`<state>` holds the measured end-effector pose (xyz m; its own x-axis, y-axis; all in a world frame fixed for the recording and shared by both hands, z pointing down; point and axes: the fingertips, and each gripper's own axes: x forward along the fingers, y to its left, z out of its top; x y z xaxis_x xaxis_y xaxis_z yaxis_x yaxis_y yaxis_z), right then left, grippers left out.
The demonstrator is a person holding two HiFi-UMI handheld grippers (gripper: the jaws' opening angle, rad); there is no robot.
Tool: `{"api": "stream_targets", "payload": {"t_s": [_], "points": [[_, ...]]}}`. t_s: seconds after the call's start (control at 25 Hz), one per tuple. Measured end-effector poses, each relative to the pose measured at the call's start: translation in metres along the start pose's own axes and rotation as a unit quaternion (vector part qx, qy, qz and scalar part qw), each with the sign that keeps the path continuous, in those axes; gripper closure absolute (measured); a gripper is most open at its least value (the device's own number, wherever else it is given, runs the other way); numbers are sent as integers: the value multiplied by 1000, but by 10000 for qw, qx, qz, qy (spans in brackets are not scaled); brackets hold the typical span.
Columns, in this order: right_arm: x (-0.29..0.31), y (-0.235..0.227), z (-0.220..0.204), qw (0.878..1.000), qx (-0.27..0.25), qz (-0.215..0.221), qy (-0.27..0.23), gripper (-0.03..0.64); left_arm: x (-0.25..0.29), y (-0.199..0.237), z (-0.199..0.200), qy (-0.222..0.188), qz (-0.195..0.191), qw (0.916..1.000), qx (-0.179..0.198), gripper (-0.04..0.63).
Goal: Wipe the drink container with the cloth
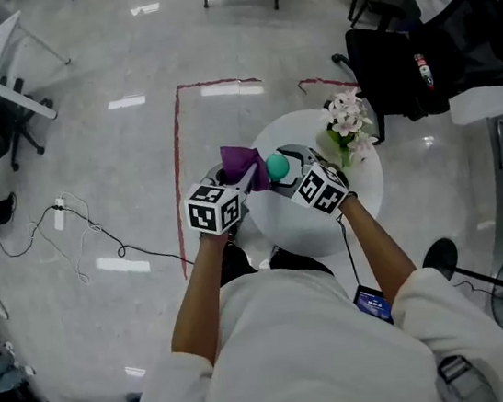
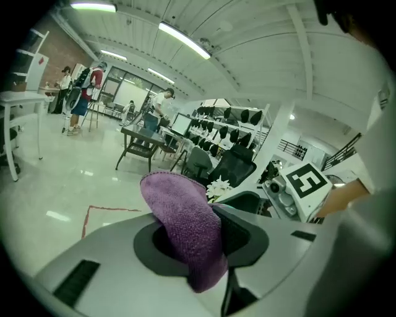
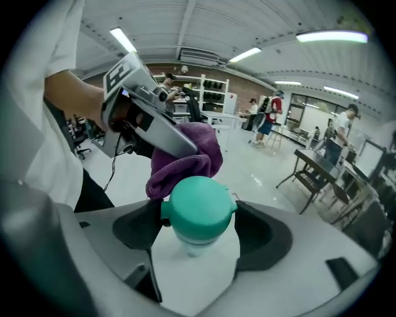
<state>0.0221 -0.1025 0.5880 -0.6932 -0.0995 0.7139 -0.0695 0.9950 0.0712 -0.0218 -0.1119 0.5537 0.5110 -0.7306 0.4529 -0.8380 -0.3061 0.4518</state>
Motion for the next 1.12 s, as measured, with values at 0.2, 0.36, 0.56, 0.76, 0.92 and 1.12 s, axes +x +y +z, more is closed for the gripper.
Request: {"api": "stream_targets", "payload": {"t_s": [0.2, 0.36, 0.56, 0.76, 0.92, 1.12], "points": [[8, -8, 5, 9953, 710, -616, 225, 249, 26, 7, 9, 195, -643, 9971, 360, 474], [13, -14, 9, 9835, 1308, -1196, 352, 249, 45, 21, 7, 385, -989, 9919, 696, 474], [7, -21, 8, 9633, 1956, -1776, 477, 249, 67, 26, -8, 644, -1731, 9782, 953, 474], [5, -18, 4, 9476, 2348, -2103, 516, 249, 94, 36, -45, 1167, -2227, 9627, 1001, 474], [10, -25, 7, 9415, 2500, -2220, 434, 249, 121, 58, -71, 1628, -2318, 9531, 1069, 474], [9, -27, 2, 9358, 2730, -2199, 379, 250, 150, 72, -106, 2111, -2317, 9428, 1138, 474]]}}
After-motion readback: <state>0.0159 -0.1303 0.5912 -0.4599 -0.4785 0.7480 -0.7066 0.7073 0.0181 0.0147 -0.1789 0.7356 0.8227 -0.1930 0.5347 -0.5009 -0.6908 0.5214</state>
